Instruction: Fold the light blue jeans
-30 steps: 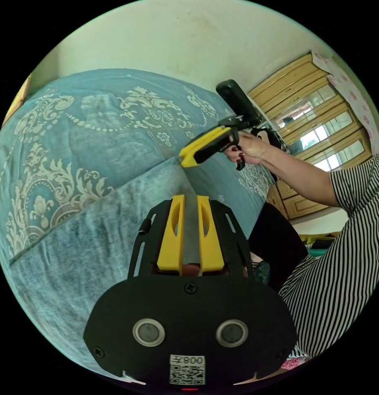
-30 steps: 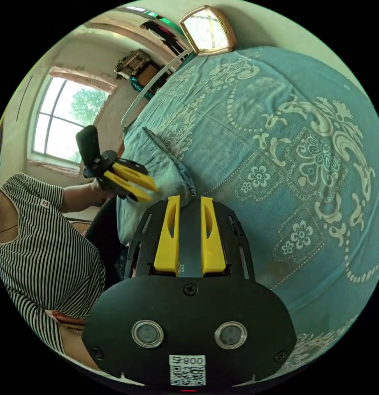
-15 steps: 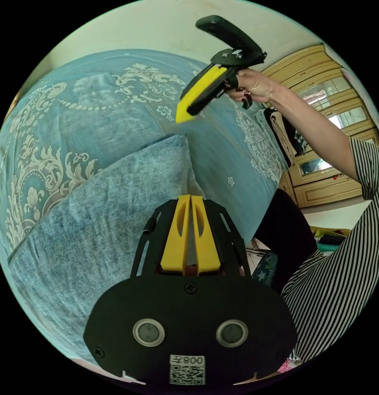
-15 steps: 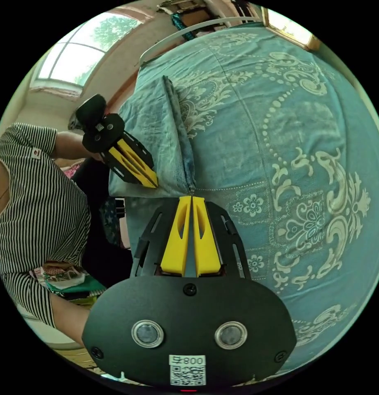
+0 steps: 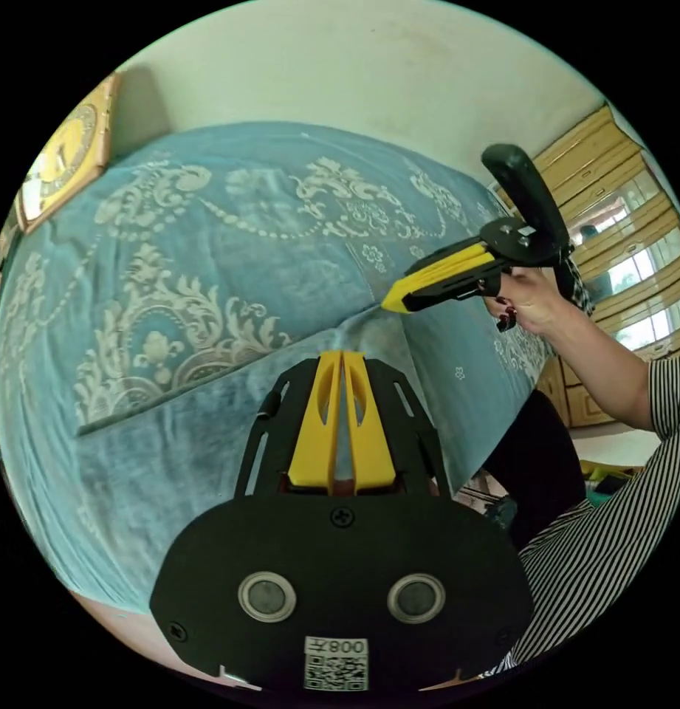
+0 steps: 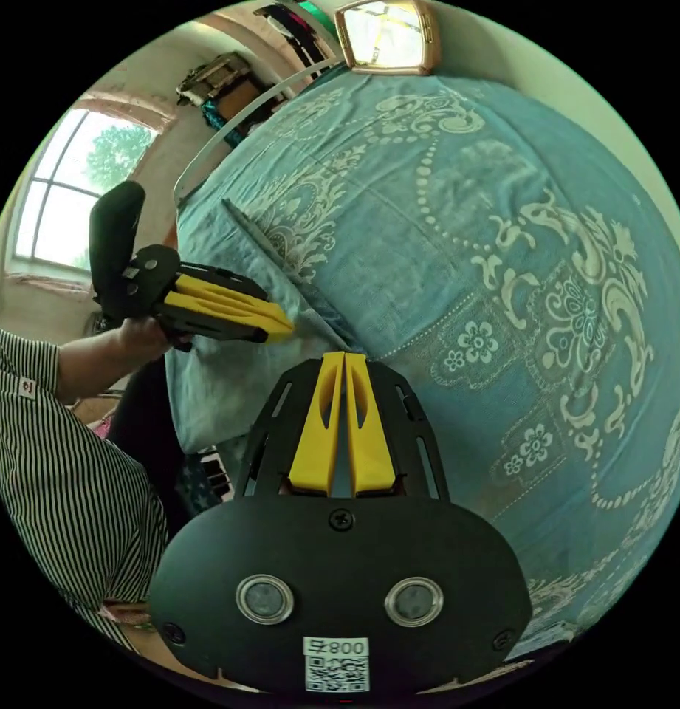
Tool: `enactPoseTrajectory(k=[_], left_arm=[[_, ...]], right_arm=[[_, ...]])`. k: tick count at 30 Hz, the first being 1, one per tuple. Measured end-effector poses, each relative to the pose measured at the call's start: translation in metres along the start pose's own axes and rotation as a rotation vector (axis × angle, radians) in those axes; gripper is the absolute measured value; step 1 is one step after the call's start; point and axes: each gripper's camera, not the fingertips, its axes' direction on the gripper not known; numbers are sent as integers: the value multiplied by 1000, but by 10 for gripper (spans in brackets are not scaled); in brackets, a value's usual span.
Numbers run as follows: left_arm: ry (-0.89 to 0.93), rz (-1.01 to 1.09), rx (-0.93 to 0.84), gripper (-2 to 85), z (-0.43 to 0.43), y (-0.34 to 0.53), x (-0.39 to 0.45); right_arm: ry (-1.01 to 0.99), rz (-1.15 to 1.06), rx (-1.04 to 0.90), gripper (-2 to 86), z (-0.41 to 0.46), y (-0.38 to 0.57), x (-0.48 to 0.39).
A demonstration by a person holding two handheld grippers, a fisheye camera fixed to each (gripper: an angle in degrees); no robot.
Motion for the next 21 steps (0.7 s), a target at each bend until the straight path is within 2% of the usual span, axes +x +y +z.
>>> enactPoseTrajectory(k=[4,6,10,14,17,19,21], left_arm=[[-222,-136,71,1,-30,39,-21],[-356,-219,35,1,-26,60,-40],[-221,-257,25,1,-23,77,-54],[-385,-251,118,1,-50,106,-31],[-451,-334,90,1,-44,131,-41],[-383,-360,21,1,-25,142,-53],[-331,-389,55,1,-32,155,-56]], right_arm=[[42,8,86,1,-1,11,-19],[120,-2,34,1,24,10,-30],[168,20,66,1,51,17,-33],[88,93,52,2,56,21,-26],[98,51,110,1,54,21,-37],[142,26,94,1,63,15,-42],[169,22,-16,1,92,4,-37]])
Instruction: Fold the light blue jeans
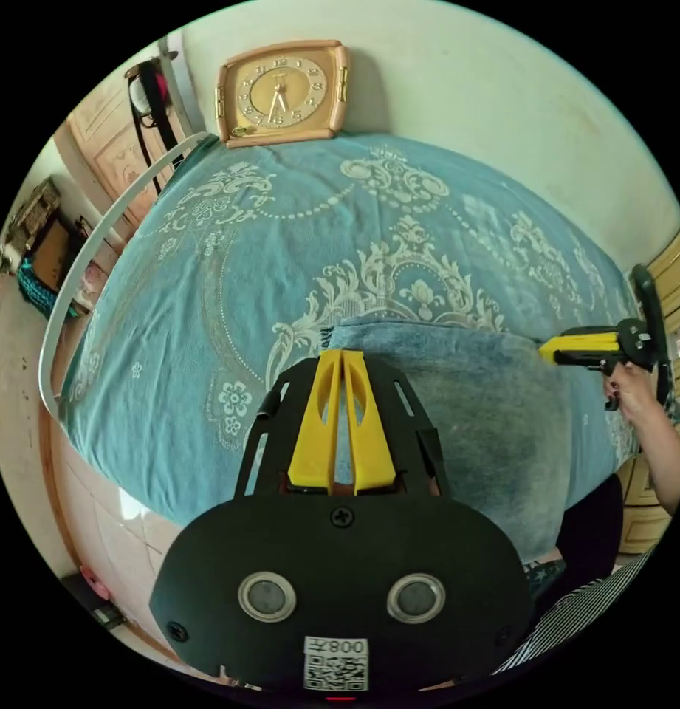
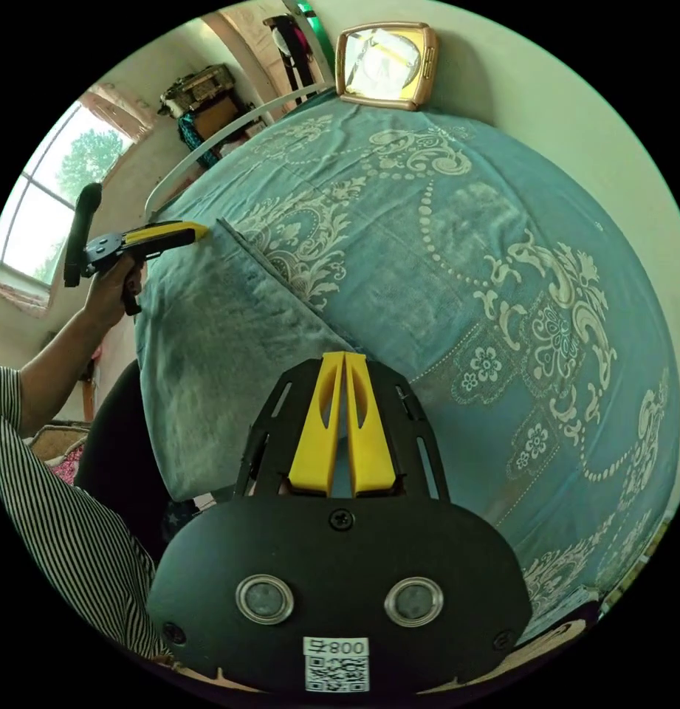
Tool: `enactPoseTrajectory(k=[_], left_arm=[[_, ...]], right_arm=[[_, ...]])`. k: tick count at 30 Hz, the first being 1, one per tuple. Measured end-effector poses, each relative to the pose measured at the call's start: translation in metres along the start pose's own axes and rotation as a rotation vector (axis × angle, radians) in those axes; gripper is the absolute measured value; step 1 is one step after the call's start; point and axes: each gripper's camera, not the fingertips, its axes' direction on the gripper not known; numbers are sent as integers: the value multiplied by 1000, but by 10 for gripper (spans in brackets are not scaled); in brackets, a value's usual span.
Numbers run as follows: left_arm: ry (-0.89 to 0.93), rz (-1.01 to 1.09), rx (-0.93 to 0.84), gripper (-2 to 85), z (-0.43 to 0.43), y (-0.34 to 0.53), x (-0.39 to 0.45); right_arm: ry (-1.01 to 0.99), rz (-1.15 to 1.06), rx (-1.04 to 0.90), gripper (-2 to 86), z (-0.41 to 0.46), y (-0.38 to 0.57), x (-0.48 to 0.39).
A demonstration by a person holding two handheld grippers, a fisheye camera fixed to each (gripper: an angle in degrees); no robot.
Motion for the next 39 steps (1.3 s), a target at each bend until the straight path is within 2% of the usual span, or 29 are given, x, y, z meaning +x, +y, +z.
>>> enactPoseTrajectory(k=[2,6,9,11,14,16,19,22,24,26,28,33,37,39], left_arm=[[-30,-7,45,1,-14,13,-2],[28,14,97,1,-35,65,-2],[12,2,40,1,-25,104,-1],[13,0,-27,1,-5,118,-3],[81,-36,-19,1,10,124,-16],[106,-56,-28,1,9,124,-23],[140,-31,52,2,-2,136,-23],[188,-11,9,2,11,149,-18],[289,-22,-18,2,23,159,-14],[350,13,-14,3,25,164,-8],[398,43,-40,3,31,168,0],[723,11,-174,10,76,186,23],[842,-102,-302,26,123,195,31],[887,-110,-420,43,155,195,36]], right_arm=[[-40,39,-1,1,8,-3,6],[-42,36,30,1,5,8,3],[-181,8,94,1,-1,30,-18],[-248,-53,71,1,7,45,-41],[-219,-157,-77,2,44,66,-76],[-180,-142,-12,2,52,76,-76],[-264,-73,1,2,44,80,-59],[-276,-80,33,2,37,100,-57],[-306,-81,-98,2,66,116,-58],[-308,-41,-128,2,82,127,-52],[-363,14,-88,2,78,133,-40],[-518,196,-15,6,78,168,8],[-720,367,30,21,95,201,44],[-811,449,61,34,106,220,62]])
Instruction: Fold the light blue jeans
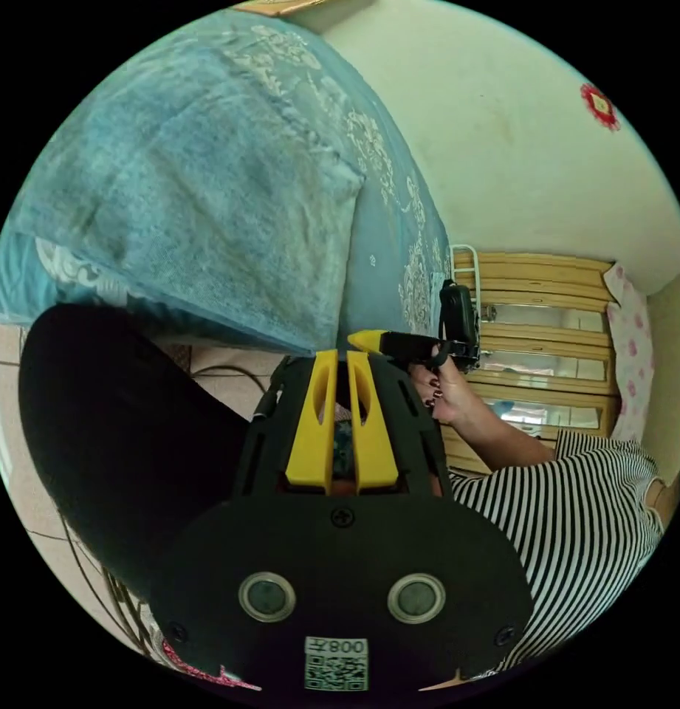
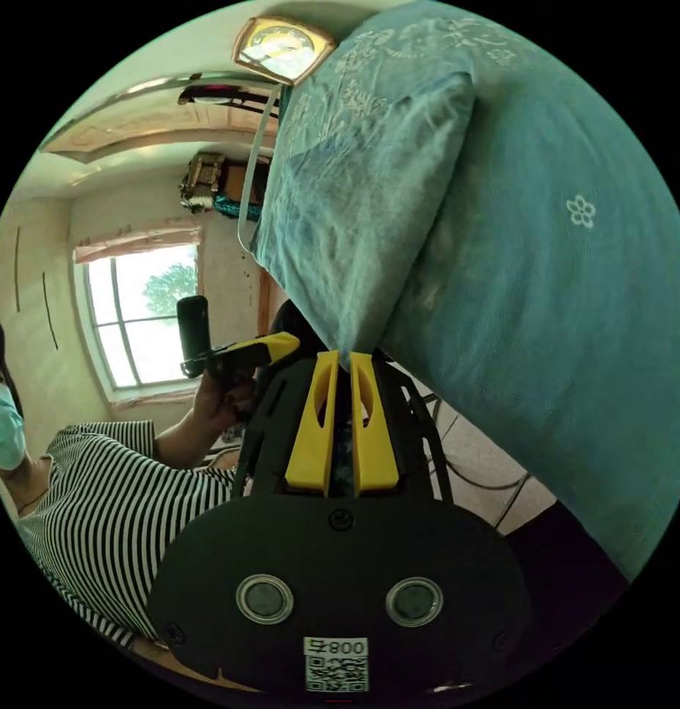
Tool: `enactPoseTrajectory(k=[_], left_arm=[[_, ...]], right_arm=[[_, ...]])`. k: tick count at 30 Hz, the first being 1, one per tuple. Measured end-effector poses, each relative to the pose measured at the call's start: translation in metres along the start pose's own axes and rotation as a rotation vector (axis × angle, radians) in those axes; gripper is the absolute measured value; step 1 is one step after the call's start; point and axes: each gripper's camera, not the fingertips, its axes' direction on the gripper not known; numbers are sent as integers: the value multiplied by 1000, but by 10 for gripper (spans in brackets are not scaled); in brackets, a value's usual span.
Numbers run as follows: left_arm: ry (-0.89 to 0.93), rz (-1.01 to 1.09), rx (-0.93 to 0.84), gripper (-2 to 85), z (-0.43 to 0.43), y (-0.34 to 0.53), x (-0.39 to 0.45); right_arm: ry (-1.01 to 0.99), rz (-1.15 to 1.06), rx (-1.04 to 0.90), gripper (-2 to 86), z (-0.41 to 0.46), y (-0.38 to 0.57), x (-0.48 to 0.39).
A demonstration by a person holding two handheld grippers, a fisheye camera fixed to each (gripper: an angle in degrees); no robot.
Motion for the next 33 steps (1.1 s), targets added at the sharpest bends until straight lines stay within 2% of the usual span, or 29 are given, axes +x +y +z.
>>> enactPoseTrajectory(k=[5,9,15,33], left_arm=[[37,-78,-26,75,16,-23,-28],[47,-132,-32,68,31,-34,-52],[66,-100,-8,29,39,-44,-68],[112,-42,6,15,62,-58,-117]], right_arm=[[-116,91,29,67,-7,10,39],[-193,147,50,81,-11,14,65],[-241,192,84,82,-17,13,91],[-418,261,140,93,-4,8,129]])
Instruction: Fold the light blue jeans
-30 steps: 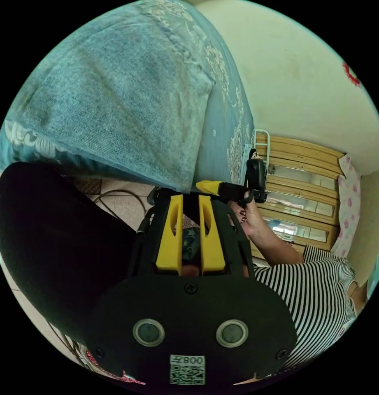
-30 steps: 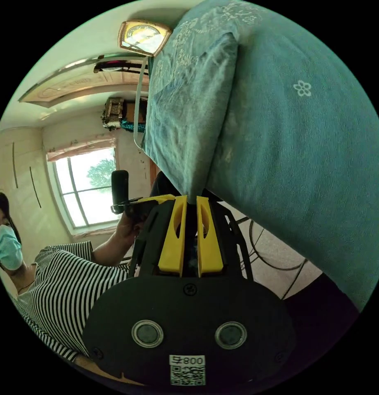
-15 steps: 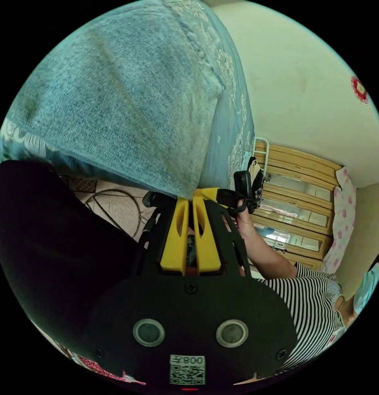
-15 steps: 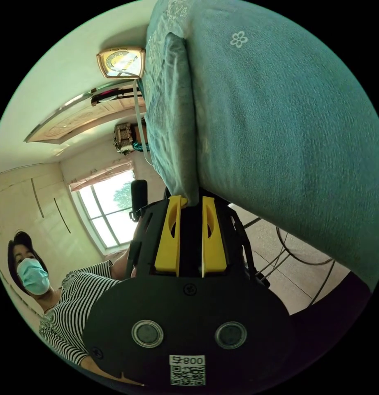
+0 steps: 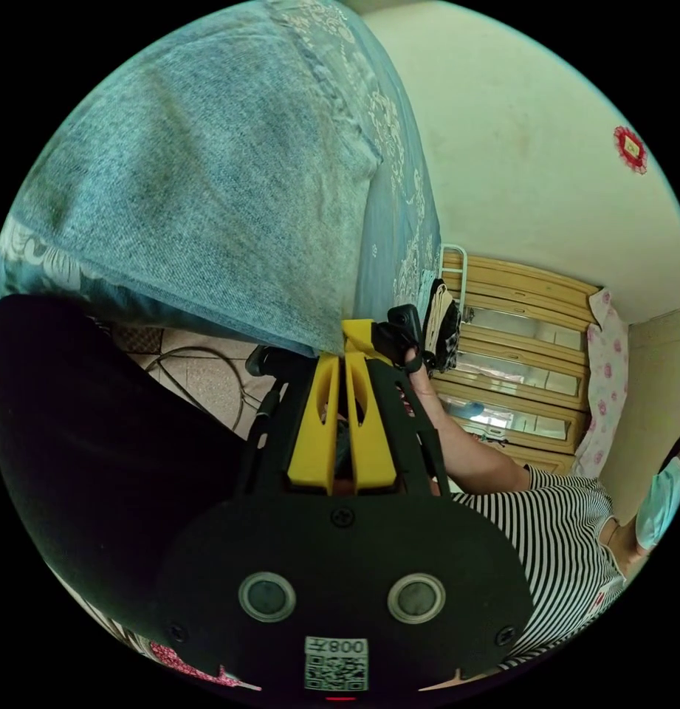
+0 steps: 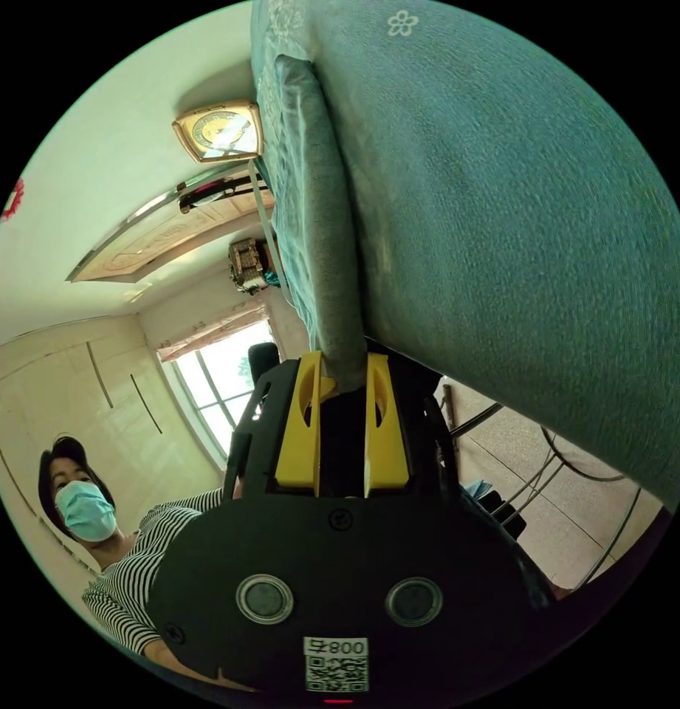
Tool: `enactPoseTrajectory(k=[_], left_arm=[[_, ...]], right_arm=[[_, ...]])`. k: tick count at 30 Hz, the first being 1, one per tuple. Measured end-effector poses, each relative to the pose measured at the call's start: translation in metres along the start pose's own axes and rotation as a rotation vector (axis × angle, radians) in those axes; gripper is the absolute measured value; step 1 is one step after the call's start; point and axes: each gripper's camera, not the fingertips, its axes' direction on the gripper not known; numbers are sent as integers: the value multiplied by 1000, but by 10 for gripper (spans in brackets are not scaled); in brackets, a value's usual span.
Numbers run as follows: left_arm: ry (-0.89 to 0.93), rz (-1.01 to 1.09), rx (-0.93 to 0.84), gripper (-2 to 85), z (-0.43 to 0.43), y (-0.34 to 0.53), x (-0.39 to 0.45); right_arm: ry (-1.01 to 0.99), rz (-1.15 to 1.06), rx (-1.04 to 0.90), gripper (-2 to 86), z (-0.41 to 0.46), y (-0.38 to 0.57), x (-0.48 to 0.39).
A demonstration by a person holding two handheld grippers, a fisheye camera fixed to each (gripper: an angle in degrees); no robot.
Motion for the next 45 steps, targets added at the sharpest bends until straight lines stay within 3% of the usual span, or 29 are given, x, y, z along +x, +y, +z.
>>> enactPoseTrajectory(k=[10,17,33,45], left_arm=[[-5,30,24,7,-10,6,-23],[-34,-12,279,11,-81,33,-68],[405,-354,707,88,-123,76,-221],[494,-374,821,151,-145,57,-257]], right_arm=[[20,2,6,53,4,2,3],[50,-20,-11,32,9,5,-7],[11,-82,-22,23,26,17,-47],[-21,-91,-23,19,45,20,-74]])
